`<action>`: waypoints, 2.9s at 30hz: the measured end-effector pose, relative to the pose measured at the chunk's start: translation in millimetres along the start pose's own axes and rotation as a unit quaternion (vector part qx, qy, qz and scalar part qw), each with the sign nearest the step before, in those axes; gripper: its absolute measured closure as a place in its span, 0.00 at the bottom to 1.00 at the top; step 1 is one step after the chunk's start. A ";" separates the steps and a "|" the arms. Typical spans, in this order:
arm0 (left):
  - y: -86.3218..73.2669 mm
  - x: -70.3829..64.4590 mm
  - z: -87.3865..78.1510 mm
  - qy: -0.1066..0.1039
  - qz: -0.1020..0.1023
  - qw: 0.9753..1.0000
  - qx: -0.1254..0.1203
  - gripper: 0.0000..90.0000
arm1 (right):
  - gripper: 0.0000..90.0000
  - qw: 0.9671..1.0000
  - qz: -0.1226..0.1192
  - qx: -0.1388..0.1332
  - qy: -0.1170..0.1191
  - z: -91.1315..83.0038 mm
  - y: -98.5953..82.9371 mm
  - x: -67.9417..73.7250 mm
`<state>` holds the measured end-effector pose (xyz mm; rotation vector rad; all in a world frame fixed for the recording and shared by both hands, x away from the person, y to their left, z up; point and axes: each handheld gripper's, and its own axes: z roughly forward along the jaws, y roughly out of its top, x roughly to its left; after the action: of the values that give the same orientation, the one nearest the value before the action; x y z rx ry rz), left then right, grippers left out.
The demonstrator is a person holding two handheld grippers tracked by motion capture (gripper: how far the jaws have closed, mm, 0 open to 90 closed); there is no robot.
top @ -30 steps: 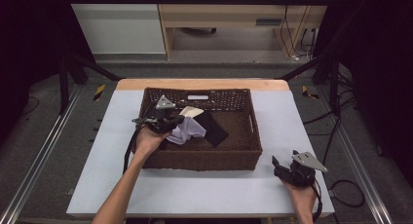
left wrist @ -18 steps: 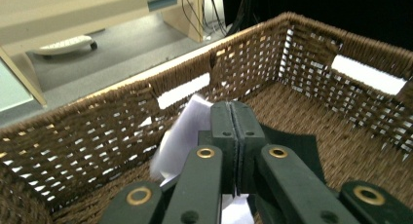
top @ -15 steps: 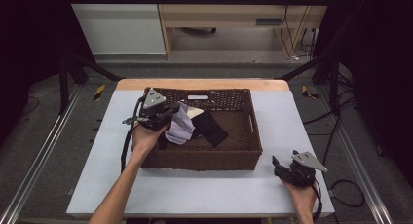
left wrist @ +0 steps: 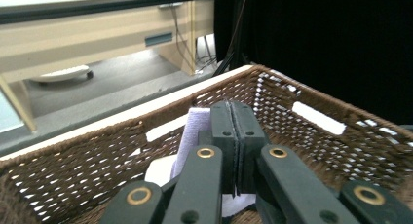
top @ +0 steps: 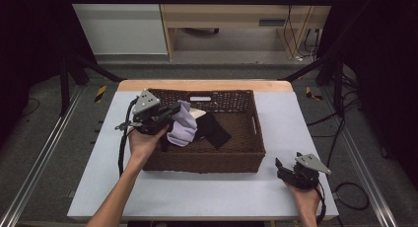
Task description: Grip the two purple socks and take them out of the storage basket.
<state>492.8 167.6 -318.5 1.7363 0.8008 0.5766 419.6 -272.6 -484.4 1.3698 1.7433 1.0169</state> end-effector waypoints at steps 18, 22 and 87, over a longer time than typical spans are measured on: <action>7.0 -28.4 -64.7 -0.029 0.027 0.999 -0.035 0.98 | 0.24 1.000 -0.001 0.002 -0.001 0.0 0.1 0.5; 5.4 -34.1 -76.4 -0.033 0.033 0.998 -0.034 0.98 | 0.24 1.000 -0.001 0.003 -0.001 0.3 0.1 0.4; -148.0 -58.0 -46.3 -0.087 -0.039 0.972 0.214 0.63 | 0.23 1.000 -0.009 0.005 -0.009 0.7 0.2 2.5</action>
<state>387.4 180.4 -445.6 2.1022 0.9107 0.1987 419.7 -270.0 -484.7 1.3638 1.7460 0.9841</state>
